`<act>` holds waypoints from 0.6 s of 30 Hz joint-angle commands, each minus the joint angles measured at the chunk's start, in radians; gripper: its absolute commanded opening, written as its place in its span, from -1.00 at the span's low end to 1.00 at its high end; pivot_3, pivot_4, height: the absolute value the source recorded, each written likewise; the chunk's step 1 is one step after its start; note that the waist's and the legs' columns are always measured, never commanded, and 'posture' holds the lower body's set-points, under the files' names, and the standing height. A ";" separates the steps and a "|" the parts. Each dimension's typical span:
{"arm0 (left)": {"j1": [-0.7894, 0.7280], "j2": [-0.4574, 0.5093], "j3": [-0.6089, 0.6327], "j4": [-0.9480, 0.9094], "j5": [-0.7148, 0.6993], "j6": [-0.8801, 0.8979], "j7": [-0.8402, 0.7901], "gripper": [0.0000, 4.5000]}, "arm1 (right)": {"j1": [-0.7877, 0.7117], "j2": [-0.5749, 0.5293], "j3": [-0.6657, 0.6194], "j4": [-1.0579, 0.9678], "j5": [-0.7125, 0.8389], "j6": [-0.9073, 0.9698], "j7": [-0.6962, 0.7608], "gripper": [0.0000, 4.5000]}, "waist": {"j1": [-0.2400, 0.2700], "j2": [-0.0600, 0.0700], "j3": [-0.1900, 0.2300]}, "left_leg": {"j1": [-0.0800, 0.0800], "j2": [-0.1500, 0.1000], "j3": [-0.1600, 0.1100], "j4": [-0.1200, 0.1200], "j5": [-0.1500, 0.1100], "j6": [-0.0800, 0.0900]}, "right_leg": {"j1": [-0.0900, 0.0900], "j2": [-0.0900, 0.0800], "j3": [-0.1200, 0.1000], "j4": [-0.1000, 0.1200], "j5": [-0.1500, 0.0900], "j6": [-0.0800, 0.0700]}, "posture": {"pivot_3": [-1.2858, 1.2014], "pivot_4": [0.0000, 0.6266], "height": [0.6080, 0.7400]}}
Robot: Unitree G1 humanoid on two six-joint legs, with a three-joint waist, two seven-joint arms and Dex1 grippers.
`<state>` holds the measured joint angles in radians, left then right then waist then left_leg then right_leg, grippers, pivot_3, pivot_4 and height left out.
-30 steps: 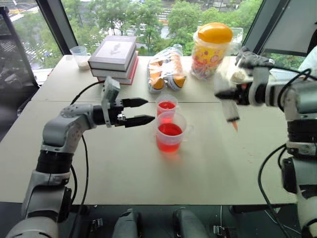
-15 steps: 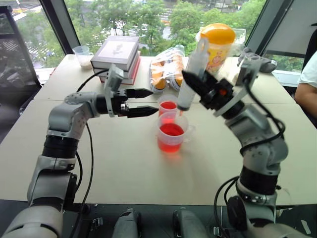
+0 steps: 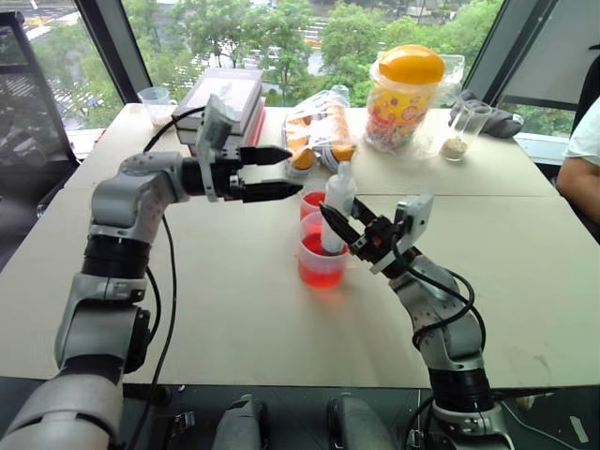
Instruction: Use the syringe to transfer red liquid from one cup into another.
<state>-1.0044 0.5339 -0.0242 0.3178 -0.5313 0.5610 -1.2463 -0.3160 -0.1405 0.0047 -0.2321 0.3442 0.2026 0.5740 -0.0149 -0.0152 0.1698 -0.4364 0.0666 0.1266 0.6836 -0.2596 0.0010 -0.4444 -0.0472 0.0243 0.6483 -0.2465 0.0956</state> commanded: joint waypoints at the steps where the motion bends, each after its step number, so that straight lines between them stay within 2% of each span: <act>1: -0.072 -0.029 -0.003 0.058 0.025 -0.054 -0.022 1.00 | 0.003 -0.002 0.015 -0.025 -0.007 -0.041 -0.007 -0.39 | 0.000 0.000 0.000 | 0.000 0.000 0.000 0.000 0.000 0.000 | 0.000 0.000 0.000 0.000 0.000 0.000 | 0.03 -0.52 1.00; 9: -0.158 -0.128 -0.040 0.224 0.110 -0.175 -0.069 1.00 | 0.016 -0.014 0.044 -0.034 -0.010 -0.049 -0.014 -0.39 | -0.002 0.000 0.000 | 0.000 0.000 0.000 0.000 0.000 0.000 | 0.000 0.000 0.000 0.000 0.000 0.000 | 0.03 -0.52 1.00; 18: -0.208 -0.203 -0.041 0.341 0.152 -0.234 -0.115 1.00 | 0.009 -0.035 0.055 -0.047 -0.004 -0.043 -0.015 -0.39 | -0.001 0.000 0.000 | 0.000 0.000 -0.001 0.000 0.000 0.000 | 0.001 0.000 0.000 0.000 0.000 0.000 | 0.03 -0.52 1.00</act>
<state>-1.1789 0.3360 -0.0660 0.6637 -0.3824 0.3413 -1.3465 -0.2971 -0.1741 0.0523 -0.2382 0.3340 0.1679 0.5576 -0.0159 -0.0153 0.1698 -0.4361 0.0666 0.1260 0.6837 -0.2596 0.0011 -0.4438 -0.0467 0.0244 0.6480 -0.2465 0.0956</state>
